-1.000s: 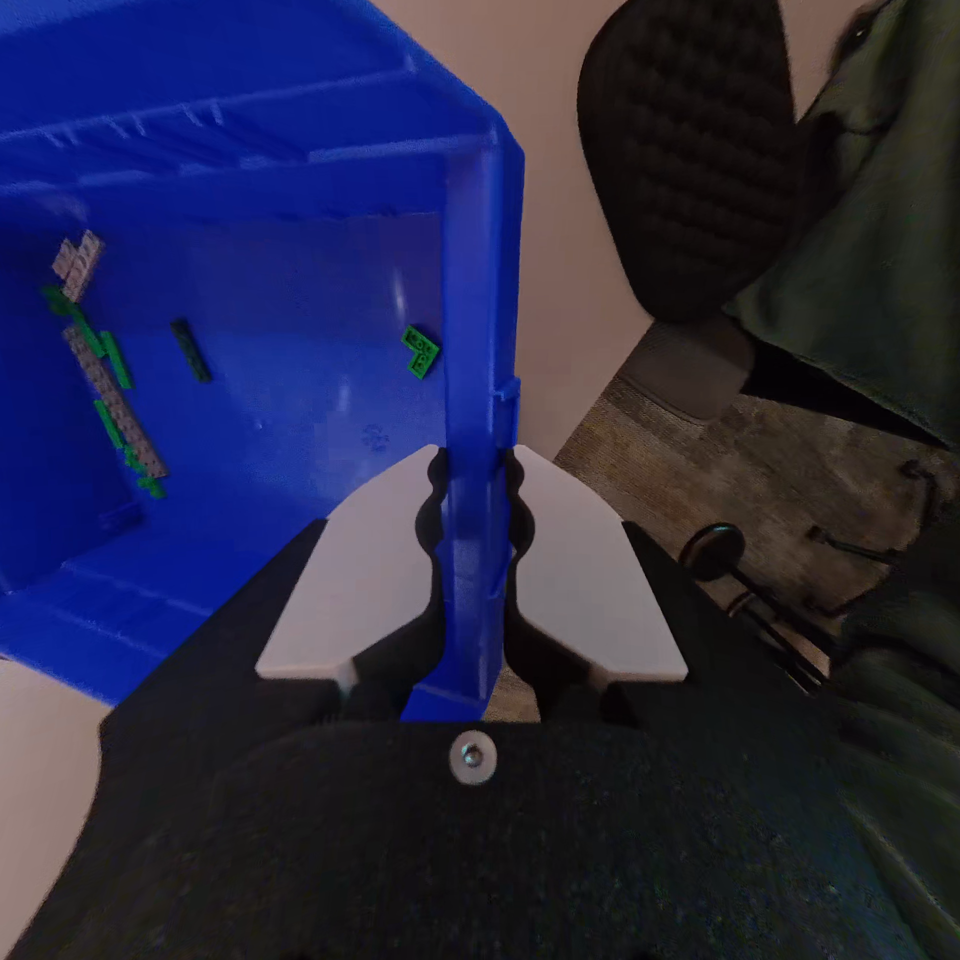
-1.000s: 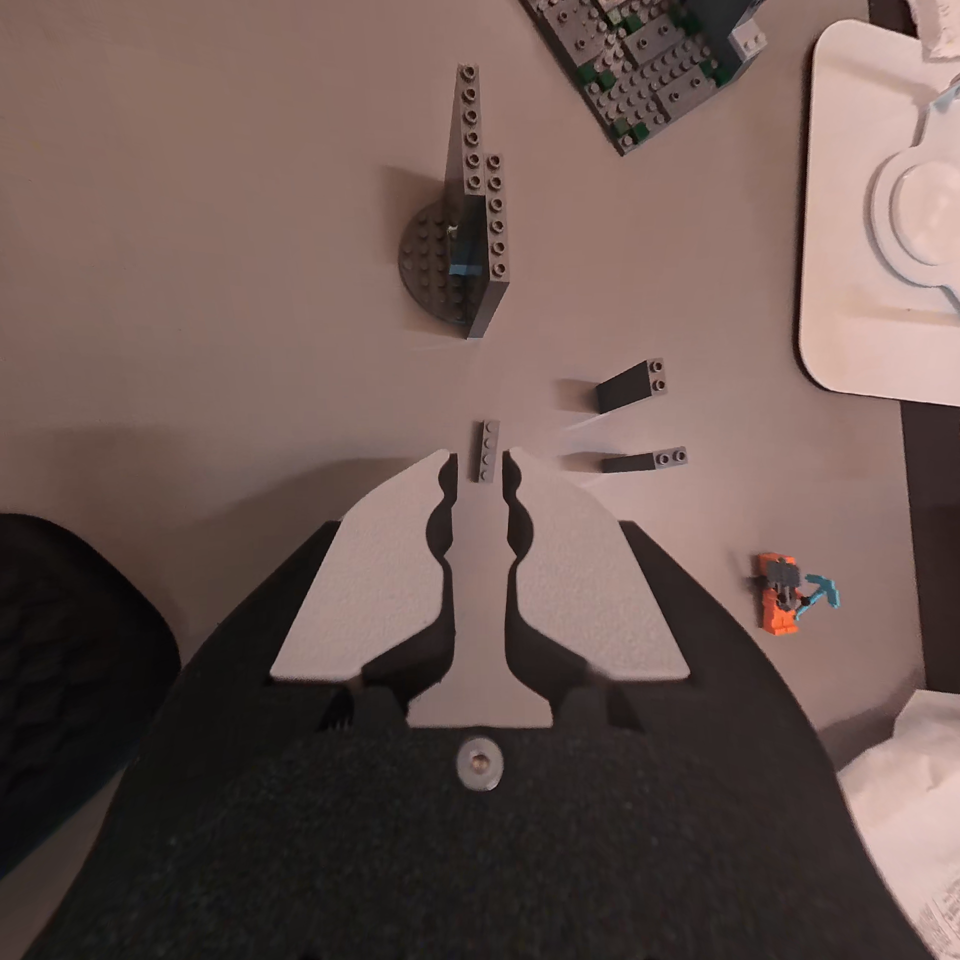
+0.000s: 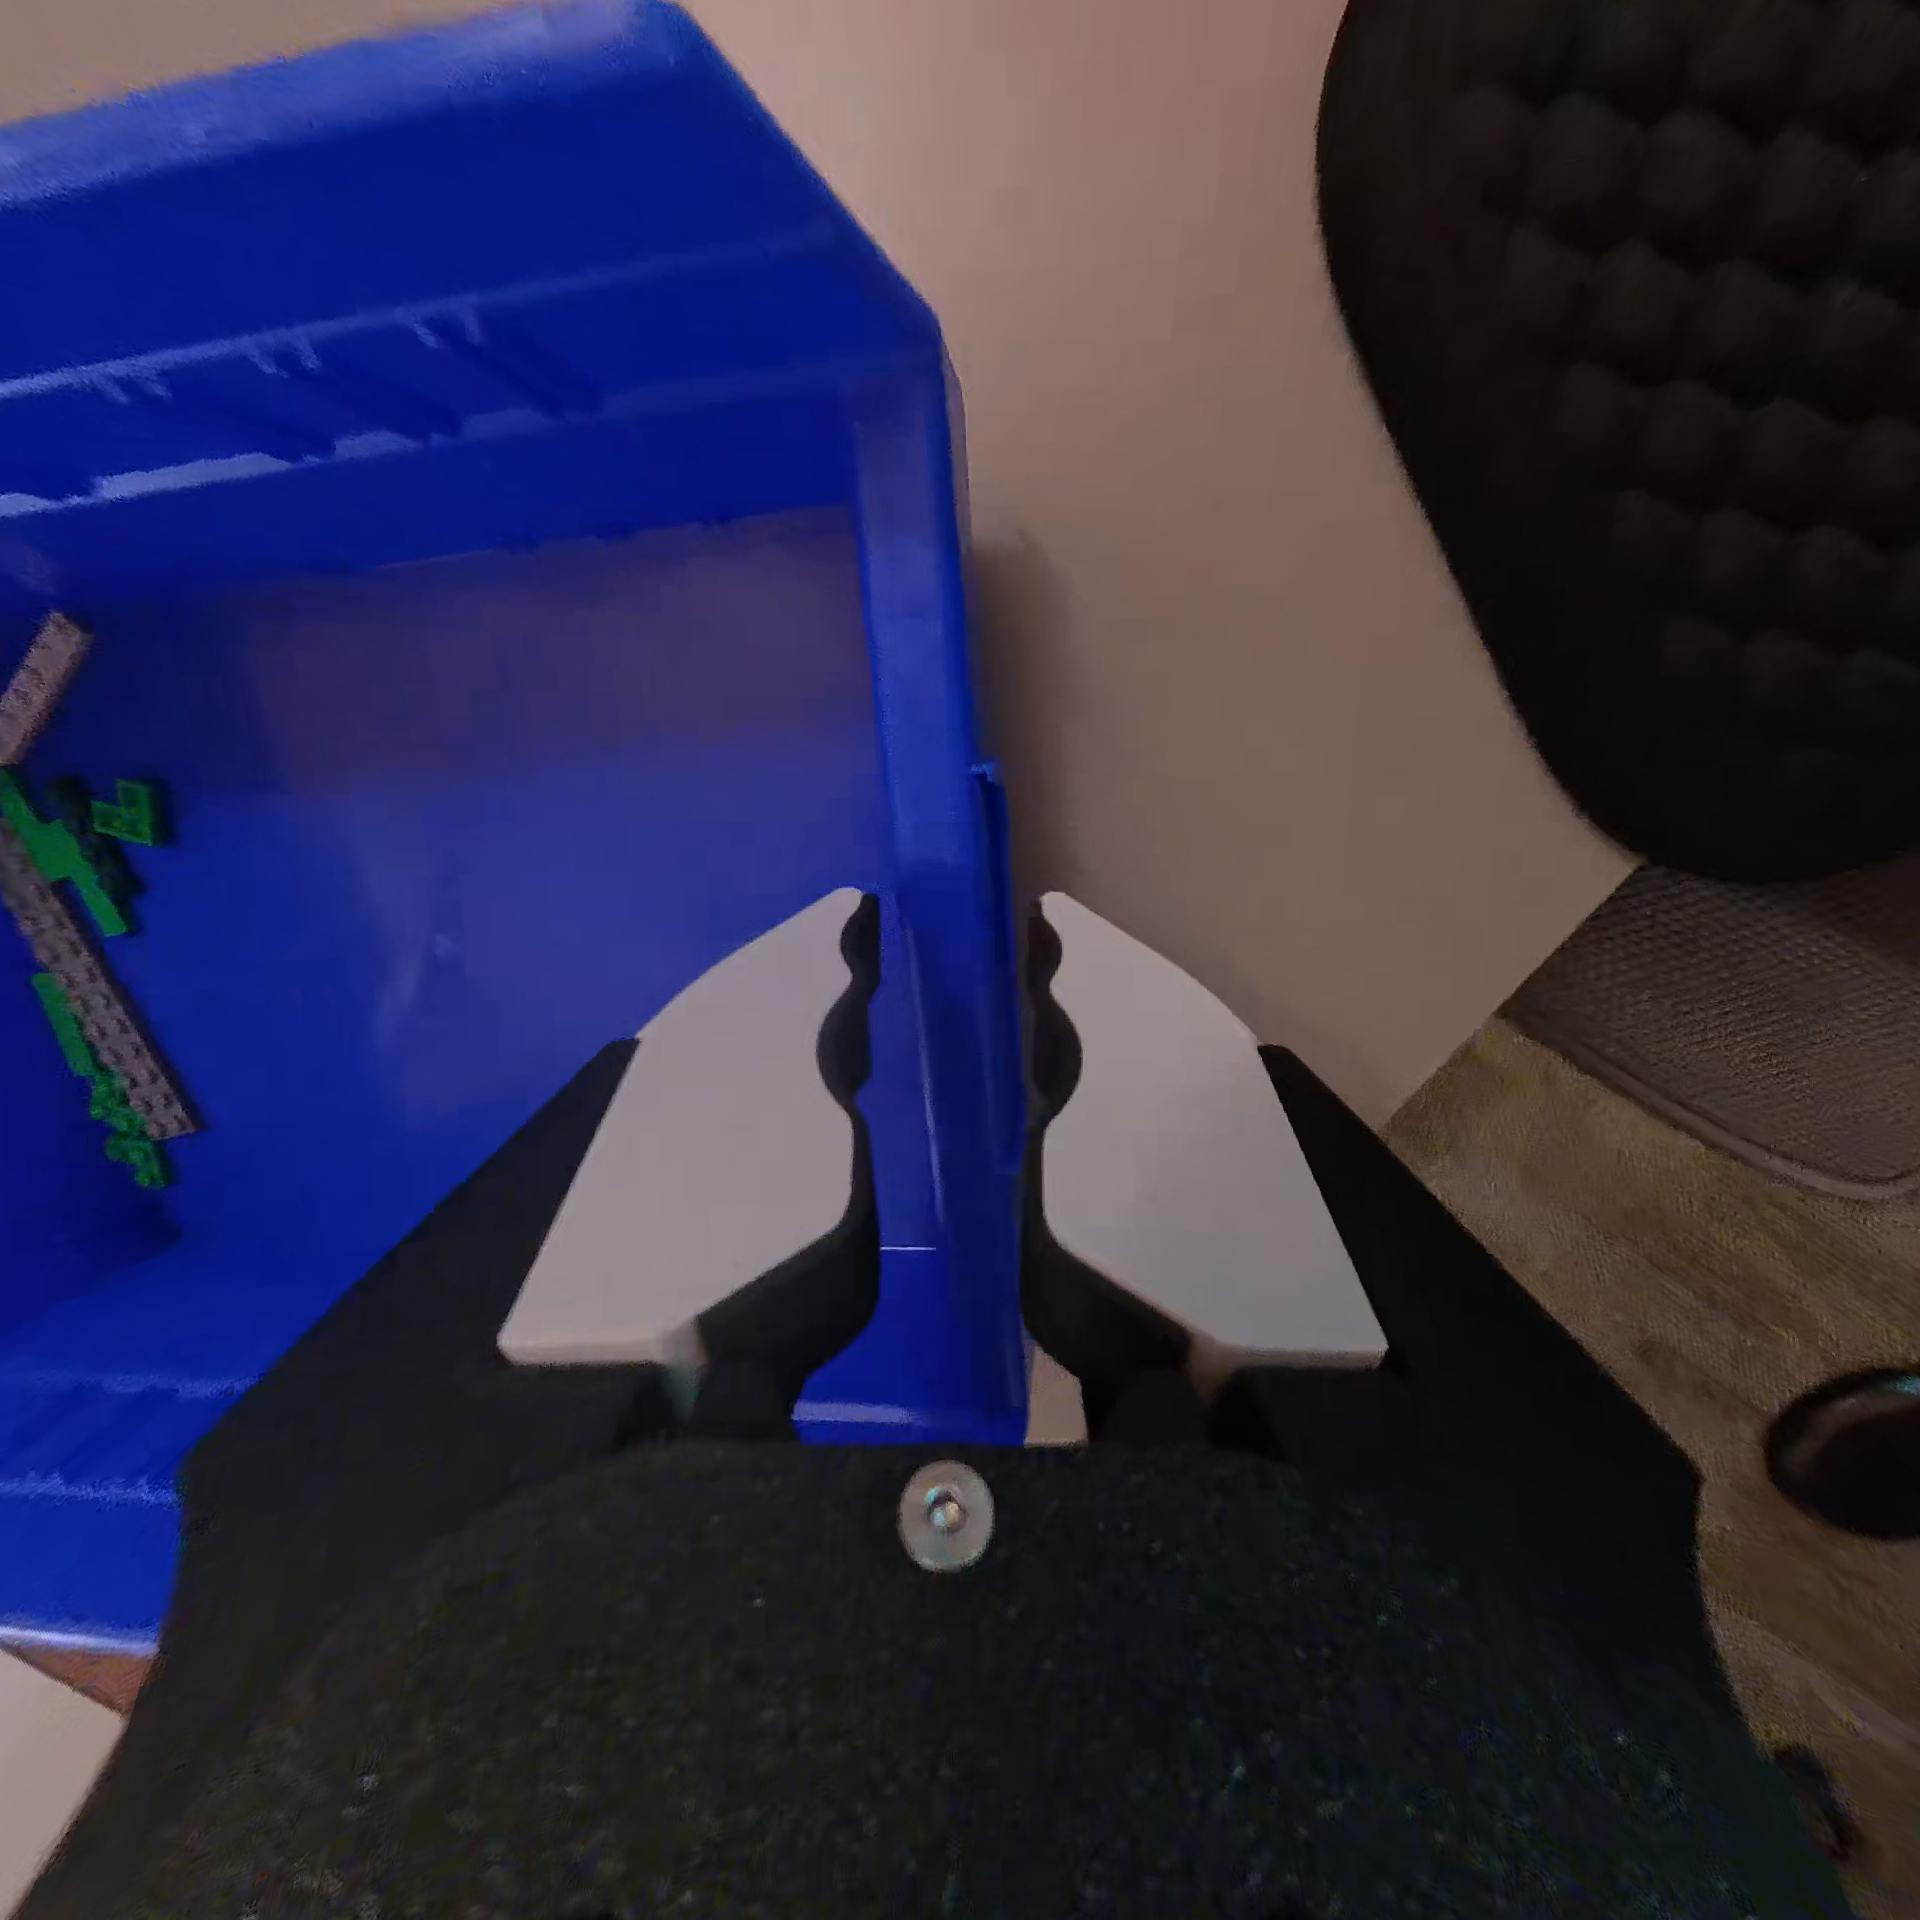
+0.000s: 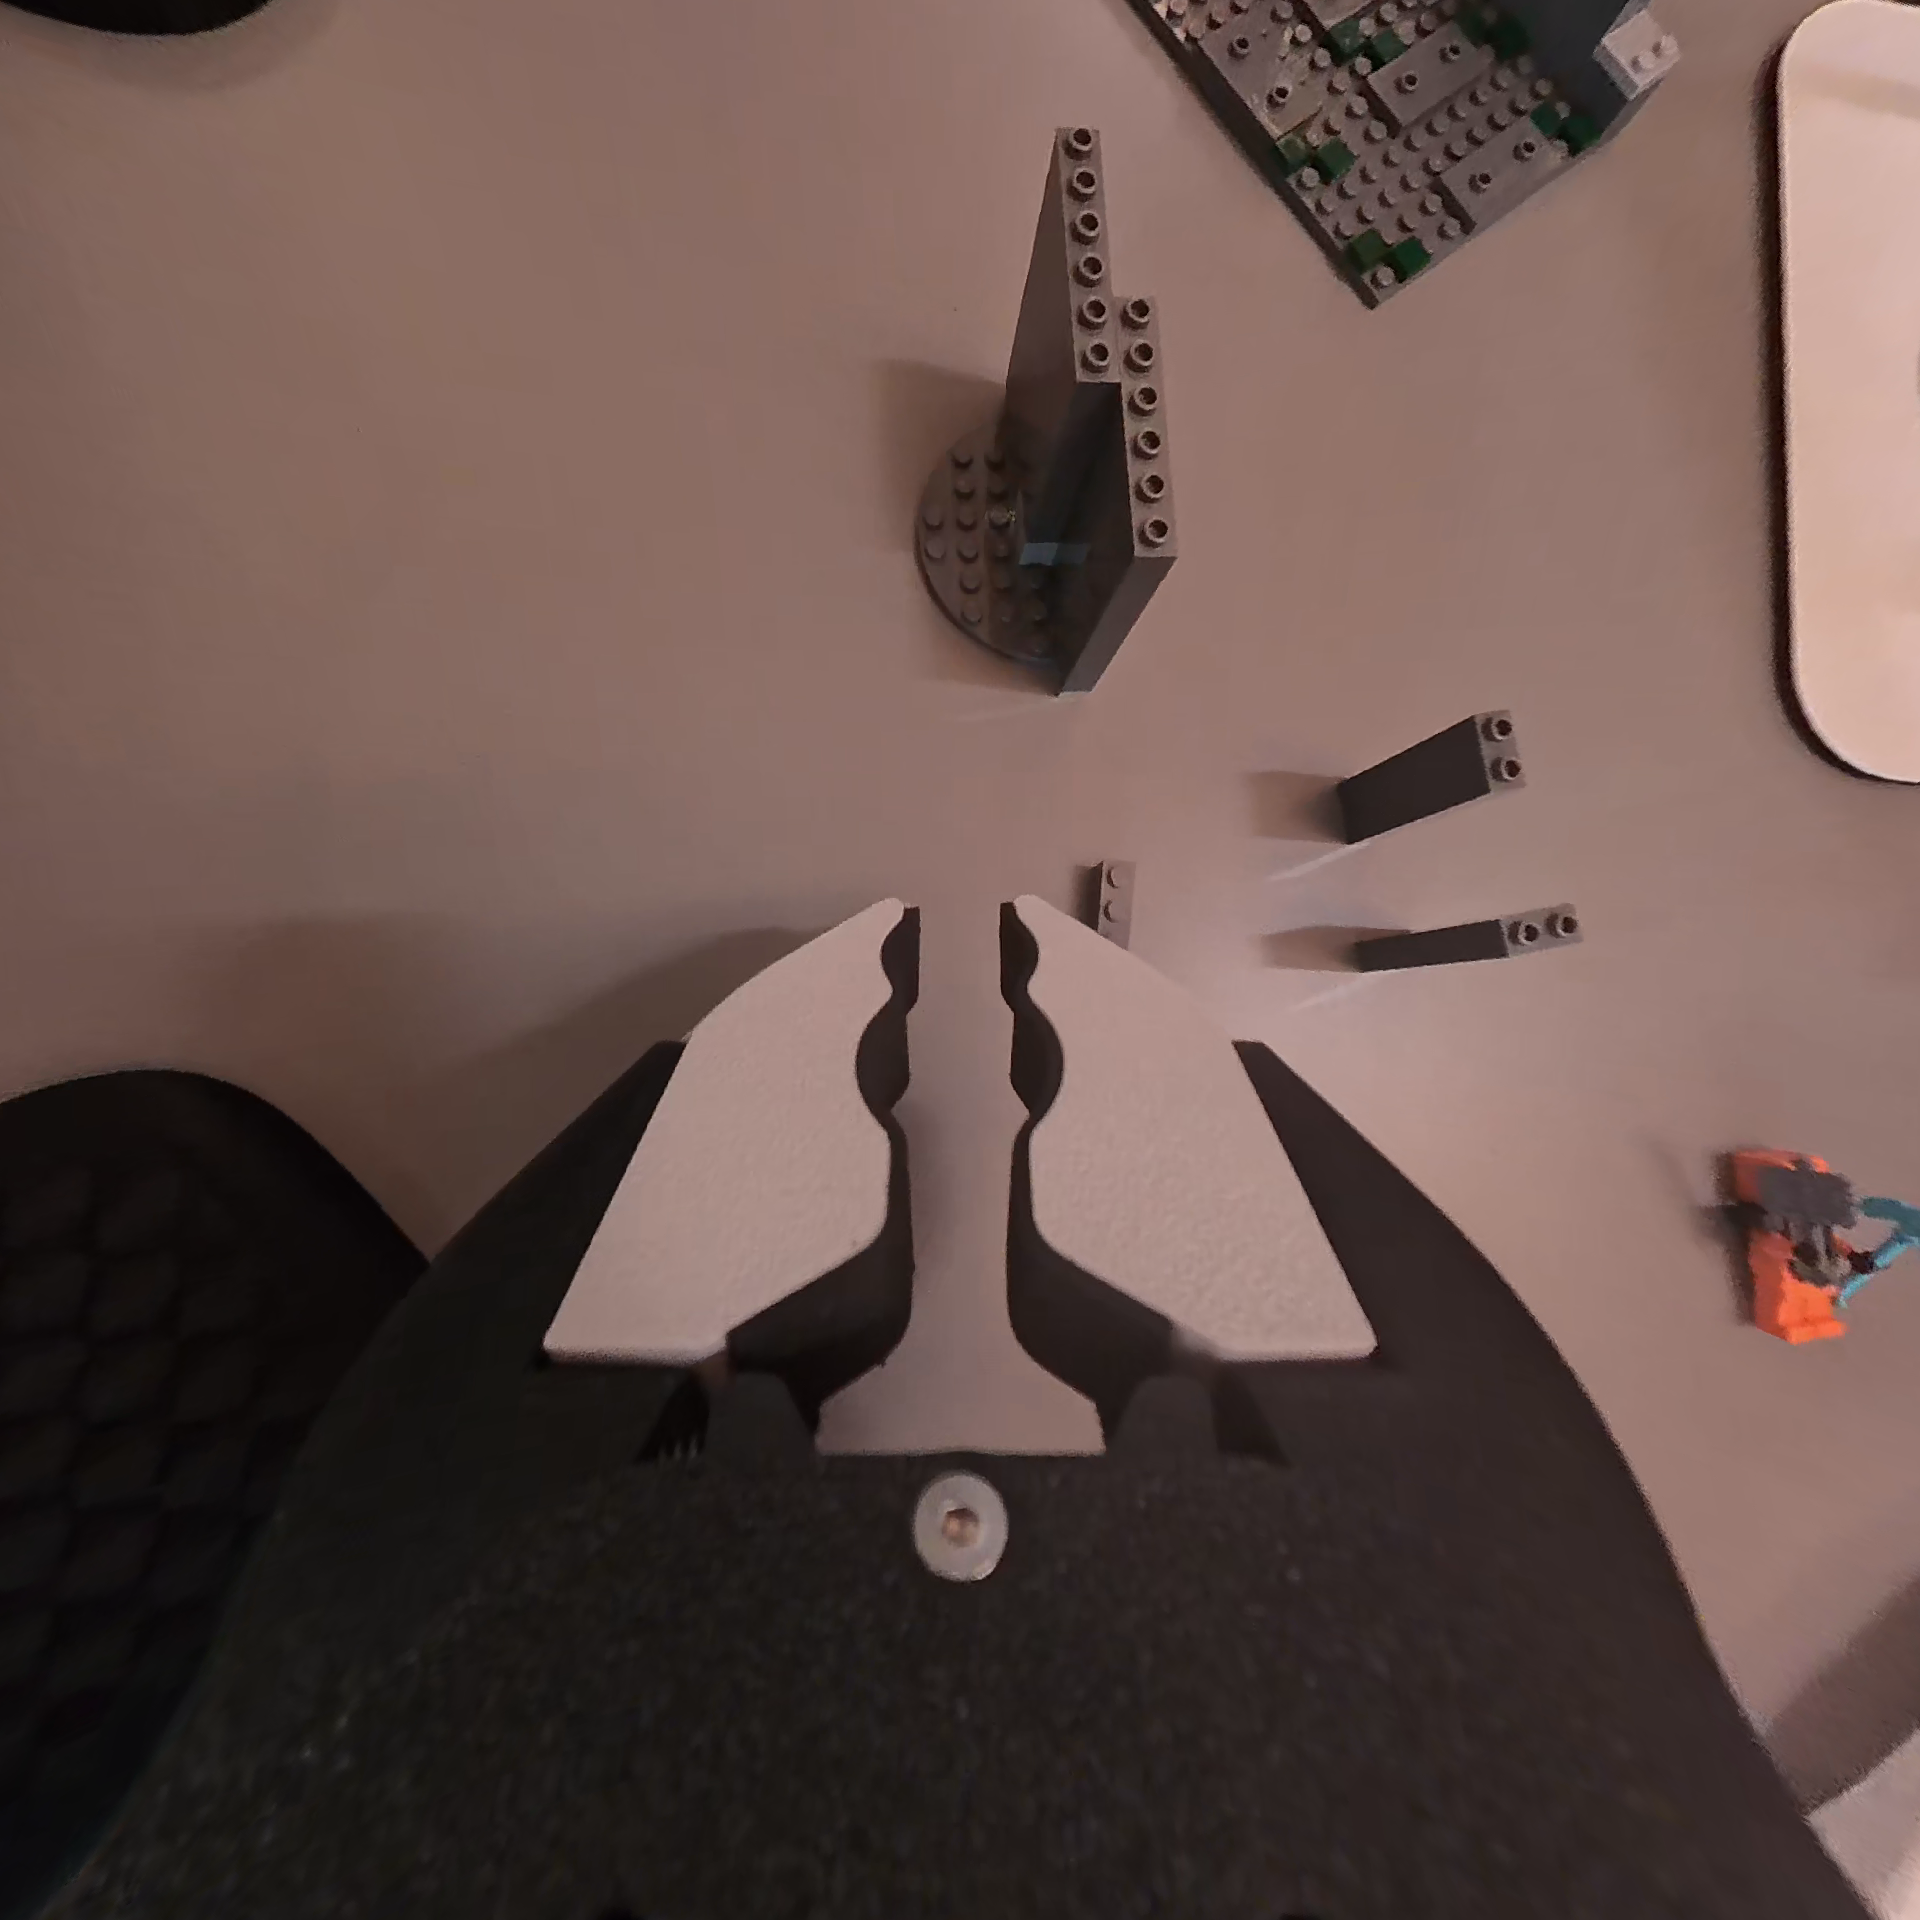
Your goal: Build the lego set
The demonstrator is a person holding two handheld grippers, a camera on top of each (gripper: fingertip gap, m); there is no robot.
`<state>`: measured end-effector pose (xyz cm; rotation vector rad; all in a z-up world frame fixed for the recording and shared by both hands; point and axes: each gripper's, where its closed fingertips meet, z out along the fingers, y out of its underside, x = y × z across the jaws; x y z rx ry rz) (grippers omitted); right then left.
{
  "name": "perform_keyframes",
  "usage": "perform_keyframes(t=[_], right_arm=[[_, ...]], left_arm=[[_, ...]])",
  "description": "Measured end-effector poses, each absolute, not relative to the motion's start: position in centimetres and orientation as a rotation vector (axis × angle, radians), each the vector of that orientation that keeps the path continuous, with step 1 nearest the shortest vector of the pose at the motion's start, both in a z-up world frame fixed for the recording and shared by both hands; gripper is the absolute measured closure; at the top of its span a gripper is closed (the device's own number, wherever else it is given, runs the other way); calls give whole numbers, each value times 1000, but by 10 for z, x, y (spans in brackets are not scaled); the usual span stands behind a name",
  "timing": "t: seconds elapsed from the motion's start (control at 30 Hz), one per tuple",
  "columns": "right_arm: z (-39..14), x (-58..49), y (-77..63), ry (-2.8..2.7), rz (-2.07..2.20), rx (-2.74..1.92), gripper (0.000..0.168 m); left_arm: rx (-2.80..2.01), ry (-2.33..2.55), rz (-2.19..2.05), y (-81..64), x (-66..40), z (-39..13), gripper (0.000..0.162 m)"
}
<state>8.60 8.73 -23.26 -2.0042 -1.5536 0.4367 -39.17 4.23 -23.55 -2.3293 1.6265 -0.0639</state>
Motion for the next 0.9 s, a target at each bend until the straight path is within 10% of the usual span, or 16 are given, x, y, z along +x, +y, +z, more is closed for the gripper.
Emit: perform_keyframes(t=[0.03,0.3,0.9], right_arm=[[-232,86,87,-1544,442,-2005,154],[-212,82,85,-1405,486,-1954,154],[-175,46,86,-953,523,-1733,166]], left_arm=[[-2309,1578,-95,42,-389,-227,134],[-1856,1153,-360,47,-310,-143,152],[-1590,891,-666,141,-72,-146,162]])
